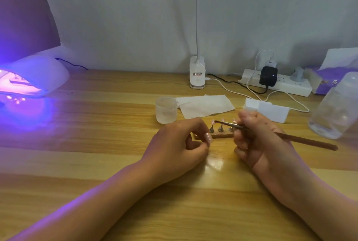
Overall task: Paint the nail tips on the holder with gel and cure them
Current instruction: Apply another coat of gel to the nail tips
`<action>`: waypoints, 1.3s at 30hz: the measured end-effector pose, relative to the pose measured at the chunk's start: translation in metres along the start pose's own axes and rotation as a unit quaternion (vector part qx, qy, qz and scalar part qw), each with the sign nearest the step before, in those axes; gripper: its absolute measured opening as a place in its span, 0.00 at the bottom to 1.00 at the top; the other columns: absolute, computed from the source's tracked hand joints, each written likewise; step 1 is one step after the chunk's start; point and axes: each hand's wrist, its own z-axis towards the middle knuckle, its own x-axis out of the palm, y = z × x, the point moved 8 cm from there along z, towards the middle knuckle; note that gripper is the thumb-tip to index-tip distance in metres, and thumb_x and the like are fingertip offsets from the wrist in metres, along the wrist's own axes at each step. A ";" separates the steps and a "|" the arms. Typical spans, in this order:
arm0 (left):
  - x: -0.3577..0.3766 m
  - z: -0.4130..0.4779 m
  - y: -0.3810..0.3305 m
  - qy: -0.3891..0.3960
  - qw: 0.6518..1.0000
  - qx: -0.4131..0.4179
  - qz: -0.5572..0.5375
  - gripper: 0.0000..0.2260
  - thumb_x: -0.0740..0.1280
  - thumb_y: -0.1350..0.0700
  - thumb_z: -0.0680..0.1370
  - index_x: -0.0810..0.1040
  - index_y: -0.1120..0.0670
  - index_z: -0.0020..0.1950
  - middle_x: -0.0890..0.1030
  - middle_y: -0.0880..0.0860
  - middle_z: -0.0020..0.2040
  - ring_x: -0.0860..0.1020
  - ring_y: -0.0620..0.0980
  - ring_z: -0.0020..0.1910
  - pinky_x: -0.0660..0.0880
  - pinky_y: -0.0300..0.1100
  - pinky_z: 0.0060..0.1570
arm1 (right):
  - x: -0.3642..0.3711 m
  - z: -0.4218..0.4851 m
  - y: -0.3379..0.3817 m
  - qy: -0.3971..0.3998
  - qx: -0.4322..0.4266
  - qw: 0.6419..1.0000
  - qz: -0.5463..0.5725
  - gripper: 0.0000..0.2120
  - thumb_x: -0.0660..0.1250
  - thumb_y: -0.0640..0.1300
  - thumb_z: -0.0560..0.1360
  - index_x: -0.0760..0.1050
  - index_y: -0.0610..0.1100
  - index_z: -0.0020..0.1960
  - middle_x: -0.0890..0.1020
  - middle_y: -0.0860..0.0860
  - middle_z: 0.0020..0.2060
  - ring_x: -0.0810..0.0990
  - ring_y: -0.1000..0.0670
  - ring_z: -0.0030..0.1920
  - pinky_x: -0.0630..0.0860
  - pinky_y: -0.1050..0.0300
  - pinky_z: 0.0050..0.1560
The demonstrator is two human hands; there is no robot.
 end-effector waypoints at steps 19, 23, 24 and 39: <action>0.005 0.000 0.000 0.039 0.999 -0.009 0.021 0.03 0.72 0.51 0.74 0.83 0.44 0.46 0.80 0.44 0.45 0.71 0.41 0.32 0.74 0.47 0.37 | 0.001 -0.006 0.006 -0.044 -0.108 0.970 -0.211 0.10 0.67 0.39 0.76 0.70 0.41 0.38 0.76 0.51 0.24 0.70 0.60 0.23 0.65 0.71 0.24; 0.006 0.000 0.000 0.043 0.999 -0.009 0.017 0.03 0.72 0.52 0.74 0.82 0.43 0.46 0.80 0.43 0.45 0.71 0.41 0.32 0.74 0.47 0.37 | 0.004 -0.005 0.006 -0.031 -0.118 0.965 -0.231 0.09 0.68 0.39 0.75 0.70 0.40 0.38 0.75 0.52 0.24 0.70 0.60 0.24 0.65 0.70 0.24; 0.006 0.000 0.001 0.042 0.999 -0.010 0.017 0.03 0.72 0.51 0.74 0.82 0.44 0.47 0.80 0.43 0.45 0.71 0.40 0.32 0.74 0.46 0.37 | 0.004 -0.005 0.006 -0.028 -0.118 0.964 -0.238 0.09 0.69 0.39 0.75 0.70 0.41 0.38 0.75 0.53 0.25 0.70 0.59 0.24 0.65 0.70 0.25; 0.007 0.001 0.004 0.049 0.999 -0.018 0.005 0.03 0.72 0.52 0.75 0.82 0.44 0.47 0.80 0.43 0.46 0.72 0.39 0.34 0.73 0.45 0.37 | -0.004 -0.003 0.007 -0.056 -0.120 0.969 -0.210 0.14 0.69 0.37 0.71 0.69 0.47 0.32 0.68 0.51 0.24 0.64 0.55 0.25 0.62 0.64 0.23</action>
